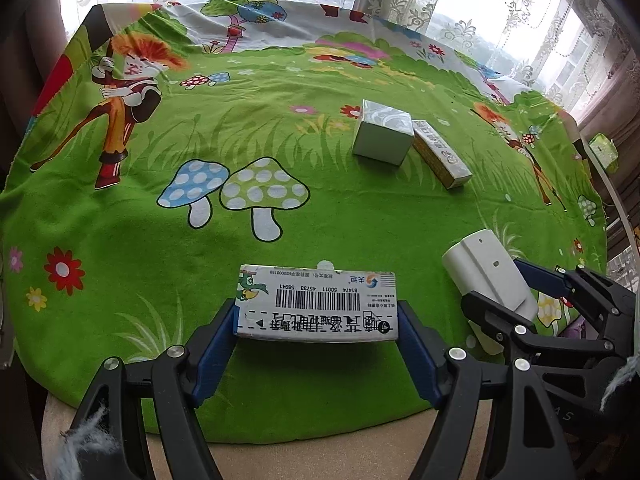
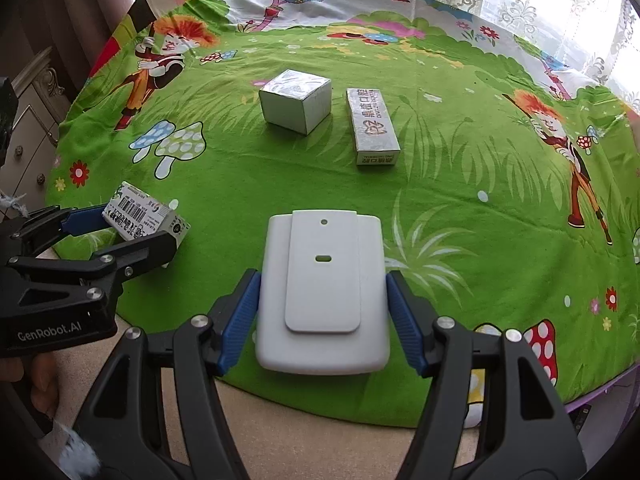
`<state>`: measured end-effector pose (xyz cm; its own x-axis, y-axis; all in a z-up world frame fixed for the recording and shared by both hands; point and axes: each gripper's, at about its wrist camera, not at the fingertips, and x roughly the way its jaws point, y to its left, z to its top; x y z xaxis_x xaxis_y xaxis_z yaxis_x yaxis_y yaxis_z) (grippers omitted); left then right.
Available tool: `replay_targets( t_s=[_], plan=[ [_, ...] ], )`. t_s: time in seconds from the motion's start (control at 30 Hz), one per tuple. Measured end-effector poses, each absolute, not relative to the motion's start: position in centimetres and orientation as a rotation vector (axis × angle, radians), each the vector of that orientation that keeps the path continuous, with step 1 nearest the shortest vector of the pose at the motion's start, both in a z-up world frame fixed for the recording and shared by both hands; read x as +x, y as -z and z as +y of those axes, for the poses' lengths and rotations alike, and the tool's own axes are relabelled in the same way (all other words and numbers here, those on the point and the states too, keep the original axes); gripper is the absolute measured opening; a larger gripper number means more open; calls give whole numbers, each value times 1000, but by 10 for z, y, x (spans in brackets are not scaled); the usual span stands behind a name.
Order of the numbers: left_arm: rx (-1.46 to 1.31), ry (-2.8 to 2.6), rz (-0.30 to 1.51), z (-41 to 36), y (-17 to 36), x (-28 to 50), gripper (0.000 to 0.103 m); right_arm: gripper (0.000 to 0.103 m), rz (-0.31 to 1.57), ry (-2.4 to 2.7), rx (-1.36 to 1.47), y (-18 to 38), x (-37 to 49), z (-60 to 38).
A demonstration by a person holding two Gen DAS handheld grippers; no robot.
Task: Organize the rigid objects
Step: 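Lift both held items off the bed and carry them toward the storage box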
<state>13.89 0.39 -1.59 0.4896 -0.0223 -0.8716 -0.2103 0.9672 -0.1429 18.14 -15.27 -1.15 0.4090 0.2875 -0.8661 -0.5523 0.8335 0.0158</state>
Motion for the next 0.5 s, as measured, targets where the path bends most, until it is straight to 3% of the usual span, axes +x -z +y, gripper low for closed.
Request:
replay_targets(
  t_s=[0.5],
  plan=[
    [-222,-148,1051,0,15,131,77,67,1006,-517,-303,11,176,-156]
  ],
)
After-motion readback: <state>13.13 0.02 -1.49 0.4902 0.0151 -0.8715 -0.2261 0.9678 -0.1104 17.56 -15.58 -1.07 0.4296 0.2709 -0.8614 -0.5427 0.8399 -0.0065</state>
